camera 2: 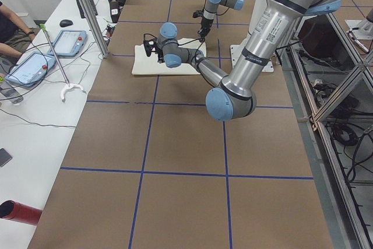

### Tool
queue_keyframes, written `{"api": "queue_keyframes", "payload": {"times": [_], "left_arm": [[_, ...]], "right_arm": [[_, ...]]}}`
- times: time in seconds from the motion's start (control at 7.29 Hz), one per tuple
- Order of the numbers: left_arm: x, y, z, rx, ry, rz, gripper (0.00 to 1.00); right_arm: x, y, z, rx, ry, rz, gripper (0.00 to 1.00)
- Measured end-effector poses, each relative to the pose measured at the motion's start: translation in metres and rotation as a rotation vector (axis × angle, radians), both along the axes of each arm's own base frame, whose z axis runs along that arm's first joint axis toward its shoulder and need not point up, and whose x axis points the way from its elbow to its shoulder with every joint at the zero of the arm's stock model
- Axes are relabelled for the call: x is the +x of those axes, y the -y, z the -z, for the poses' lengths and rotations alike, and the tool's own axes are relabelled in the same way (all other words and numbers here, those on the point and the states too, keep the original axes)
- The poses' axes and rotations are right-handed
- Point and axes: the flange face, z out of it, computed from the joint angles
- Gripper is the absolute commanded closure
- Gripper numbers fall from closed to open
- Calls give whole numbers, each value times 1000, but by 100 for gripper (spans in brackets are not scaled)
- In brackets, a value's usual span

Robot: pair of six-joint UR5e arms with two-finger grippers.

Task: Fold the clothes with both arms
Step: 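Move the left gripper down to the shirt corner nearest the robot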

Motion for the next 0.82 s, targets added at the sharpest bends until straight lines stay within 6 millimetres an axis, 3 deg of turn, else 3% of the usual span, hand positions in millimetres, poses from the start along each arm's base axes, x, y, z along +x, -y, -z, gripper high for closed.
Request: {"api": "queue_keyframes", "payload": {"times": [0.27, 0.55, 0.82], "left_arm": [[23, -44, 7, -79, -36, -32, 42], [64, -128, 14, -177, 6, -51, 42], [93, -205, 17, -284, 84, -87, 41]], "right_arm": [[11, -26, -4, -18, 14, 24, 100], [23, -44, -8, -32, 21, 38, 100], [25, -47, -9, -35, 22, 42, 100]]}}
